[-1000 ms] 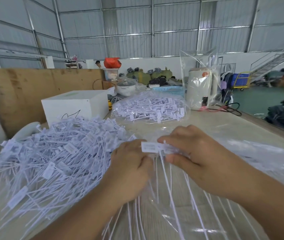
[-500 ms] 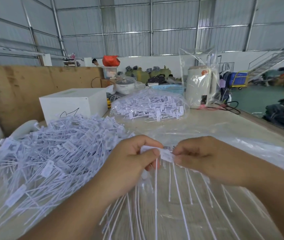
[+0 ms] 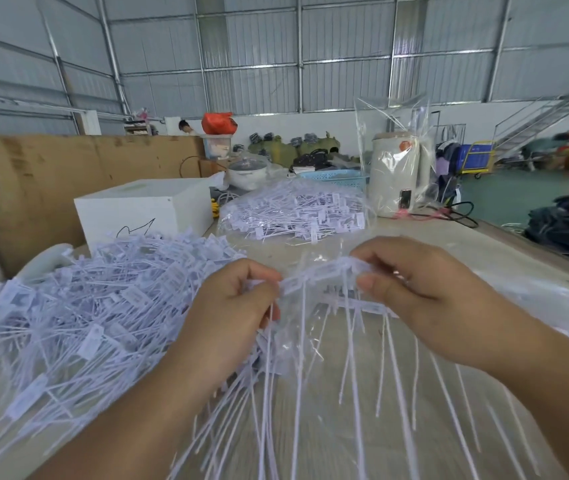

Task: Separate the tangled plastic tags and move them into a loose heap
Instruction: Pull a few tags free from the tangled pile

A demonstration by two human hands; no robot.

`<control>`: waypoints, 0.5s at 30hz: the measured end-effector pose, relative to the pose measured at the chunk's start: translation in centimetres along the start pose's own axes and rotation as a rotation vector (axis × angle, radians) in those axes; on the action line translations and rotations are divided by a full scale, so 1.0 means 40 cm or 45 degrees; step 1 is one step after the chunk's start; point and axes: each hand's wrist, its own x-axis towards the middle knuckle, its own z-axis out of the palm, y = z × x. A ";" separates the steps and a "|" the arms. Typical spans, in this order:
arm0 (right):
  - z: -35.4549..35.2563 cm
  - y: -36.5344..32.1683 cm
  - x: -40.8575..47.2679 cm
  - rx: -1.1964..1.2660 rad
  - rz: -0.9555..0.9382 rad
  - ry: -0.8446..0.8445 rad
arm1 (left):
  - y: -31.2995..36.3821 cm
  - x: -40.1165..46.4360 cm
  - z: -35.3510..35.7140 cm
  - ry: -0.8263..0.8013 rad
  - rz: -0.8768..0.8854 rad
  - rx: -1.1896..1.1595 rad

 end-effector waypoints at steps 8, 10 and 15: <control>0.010 -0.045 -0.005 -0.184 -0.169 -0.054 | 0.003 -0.021 0.013 -0.147 0.050 -0.086; 0.022 -0.047 -0.006 -0.143 -0.191 -0.069 | 0.005 -0.028 0.021 -0.172 0.055 -0.007; 0.025 -0.032 -0.001 0.014 -0.133 -0.122 | 0.013 -0.026 0.020 -0.207 0.025 -0.028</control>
